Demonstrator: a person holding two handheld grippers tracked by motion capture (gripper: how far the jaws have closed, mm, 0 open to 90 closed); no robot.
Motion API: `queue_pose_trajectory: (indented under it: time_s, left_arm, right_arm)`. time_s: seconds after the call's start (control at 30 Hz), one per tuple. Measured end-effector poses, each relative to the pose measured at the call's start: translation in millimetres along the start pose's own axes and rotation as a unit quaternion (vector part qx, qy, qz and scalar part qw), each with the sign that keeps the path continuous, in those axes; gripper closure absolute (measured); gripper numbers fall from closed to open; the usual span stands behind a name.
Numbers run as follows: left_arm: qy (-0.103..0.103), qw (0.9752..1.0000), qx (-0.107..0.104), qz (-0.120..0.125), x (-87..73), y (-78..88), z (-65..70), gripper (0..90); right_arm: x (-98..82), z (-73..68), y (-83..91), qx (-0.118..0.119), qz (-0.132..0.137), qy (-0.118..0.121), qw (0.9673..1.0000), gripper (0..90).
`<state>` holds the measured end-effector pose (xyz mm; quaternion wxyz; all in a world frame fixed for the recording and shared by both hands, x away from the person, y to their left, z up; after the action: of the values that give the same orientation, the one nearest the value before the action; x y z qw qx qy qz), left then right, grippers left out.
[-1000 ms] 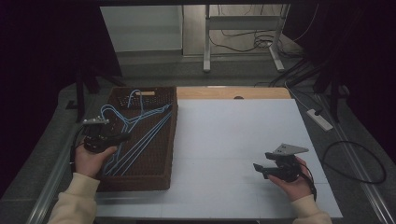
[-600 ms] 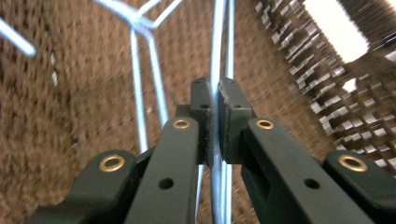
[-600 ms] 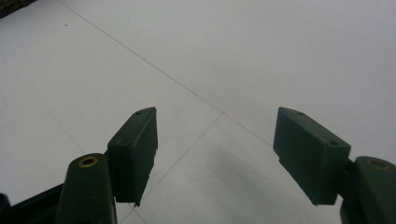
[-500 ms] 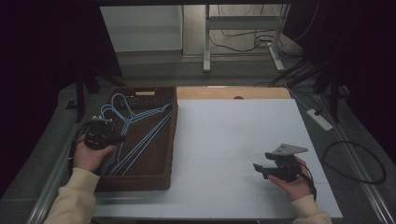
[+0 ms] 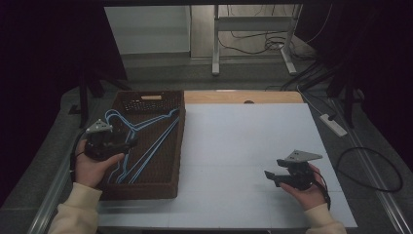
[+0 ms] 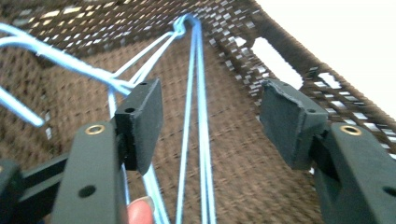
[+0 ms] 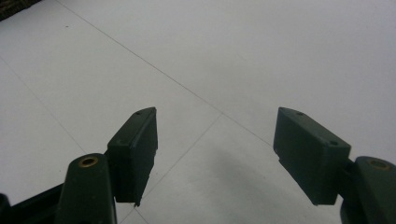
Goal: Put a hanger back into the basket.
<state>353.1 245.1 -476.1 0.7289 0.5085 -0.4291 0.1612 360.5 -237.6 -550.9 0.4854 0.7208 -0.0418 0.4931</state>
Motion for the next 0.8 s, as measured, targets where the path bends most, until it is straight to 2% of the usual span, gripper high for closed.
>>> queue_pose_trajectory:
  time_s: [0.3, 0.37, 0.6, 0.77, 0.8]
  left_arm:
    - [-0.027, 0.9979, -0.043, 0.04, 2.3, 15.3, 36.3, 36.1]
    - [-0.029, 0.9976, -0.046, 0.042, 1.9, 15.9, 39.4, 35.8]
    - [-0.05, 0.9943, -0.068, 0.066, -7.1, 19.3, 70.6, 34.8]
    - [-0.067, 0.993, -0.073, 0.064, -21.3, 13.1, 90.0, 32.3]
    - [-0.067, 0.993, -0.073, 0.064, -21.3, 13.1, 90.0, 32.1]
  right_arm:
    - [0.2, 0.3, 1.0, 0.001, 0.001, -0.001, 1.0, 31.5]
    - [0.2, 0.2, 1.5, 0.001, 0.001, -0.001, 1.0, 31.5]
    - [0.4, 1.1, 4.0, 0.003, 0.005, -0.003, 1.0, 31.5]
    - [1.2, 3.5, 8.7, 0.002, 0.012, -0.005, 0.9999, 31.5]
    - [1.2, 3.5, 8.7, 0.002, 0.012, -0.005, 0.9999, 31.5]
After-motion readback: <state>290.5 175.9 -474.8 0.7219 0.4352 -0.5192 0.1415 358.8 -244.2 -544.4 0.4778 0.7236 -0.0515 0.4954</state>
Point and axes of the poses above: each handheld gripper's, and its own axes: y roughly backward along the jaws, x roughly out of its top, z roughly to its right, the point moved 9 cm from there along -y, roughly forward along the jaws, and after that the axes turned 2 degrees about -y, right-handed, at the moved point
